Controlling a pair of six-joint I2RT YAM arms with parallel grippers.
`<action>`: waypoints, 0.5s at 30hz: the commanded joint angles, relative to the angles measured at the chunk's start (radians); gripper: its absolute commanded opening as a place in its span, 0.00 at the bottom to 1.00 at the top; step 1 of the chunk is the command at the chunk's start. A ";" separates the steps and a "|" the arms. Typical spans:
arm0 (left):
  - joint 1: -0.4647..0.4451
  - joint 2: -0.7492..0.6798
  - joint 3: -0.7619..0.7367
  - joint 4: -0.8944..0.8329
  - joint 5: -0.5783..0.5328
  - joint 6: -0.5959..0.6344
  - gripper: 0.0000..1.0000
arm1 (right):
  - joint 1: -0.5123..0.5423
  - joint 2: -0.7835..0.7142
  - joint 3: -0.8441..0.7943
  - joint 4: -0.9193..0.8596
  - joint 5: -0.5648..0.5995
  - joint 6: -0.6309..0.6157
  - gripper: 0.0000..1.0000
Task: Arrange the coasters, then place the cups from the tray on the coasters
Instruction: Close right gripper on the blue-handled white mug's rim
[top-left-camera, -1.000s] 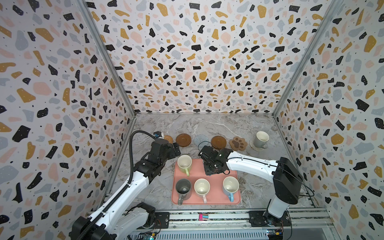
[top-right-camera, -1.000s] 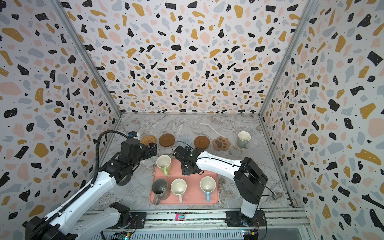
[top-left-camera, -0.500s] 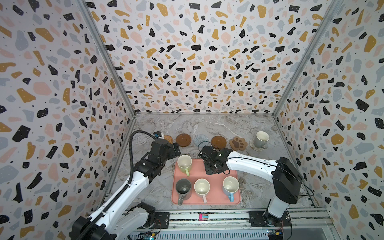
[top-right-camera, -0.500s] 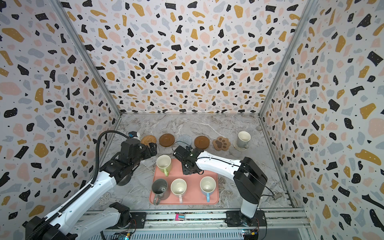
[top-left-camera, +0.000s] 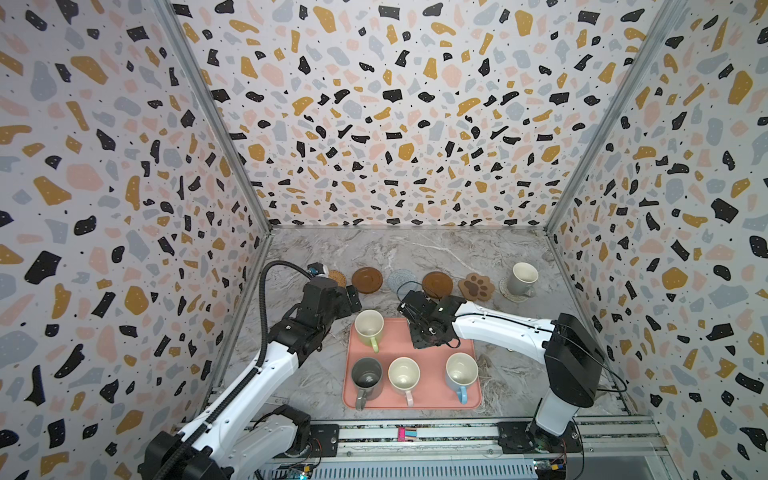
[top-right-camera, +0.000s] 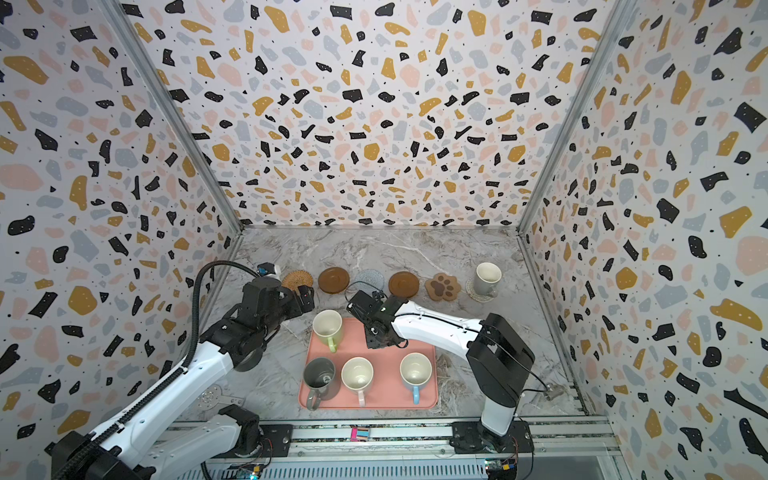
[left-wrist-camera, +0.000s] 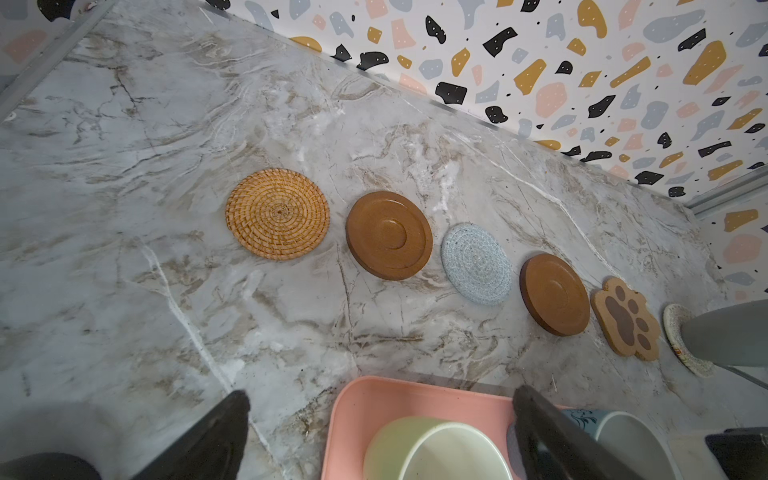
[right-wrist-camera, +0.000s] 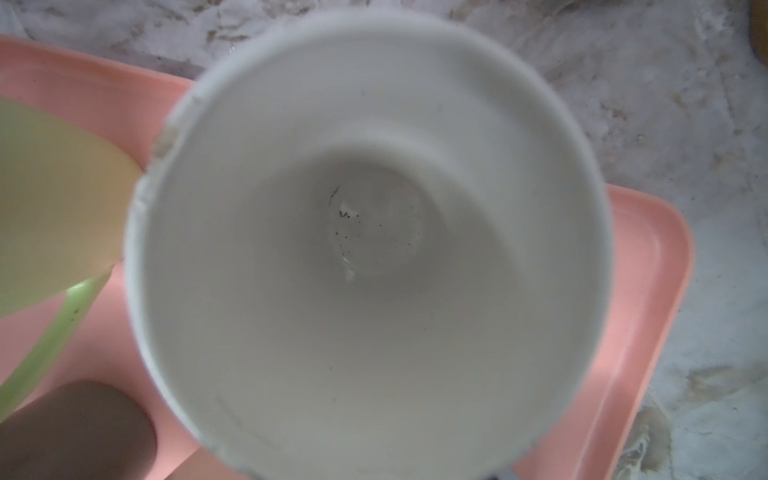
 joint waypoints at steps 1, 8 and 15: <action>-0.003 -0.019 -0.007 0.013 -0.003 0.006 1.00 | -0.002 0.000 0.002 -0.019 0.030 -0.004 0.34; -0.003 -0.019 -0.006 0.012 -0.005 0.005 0.99 | -0.003 0.001 0.000 -0.012 0.040 -0.008 0.29; -0.004 -0.015 -0.003 0.015 -0.007 0.005 1.00 | -0.003 0.007 -0.005 -0.002 0.046 -0.014 0.24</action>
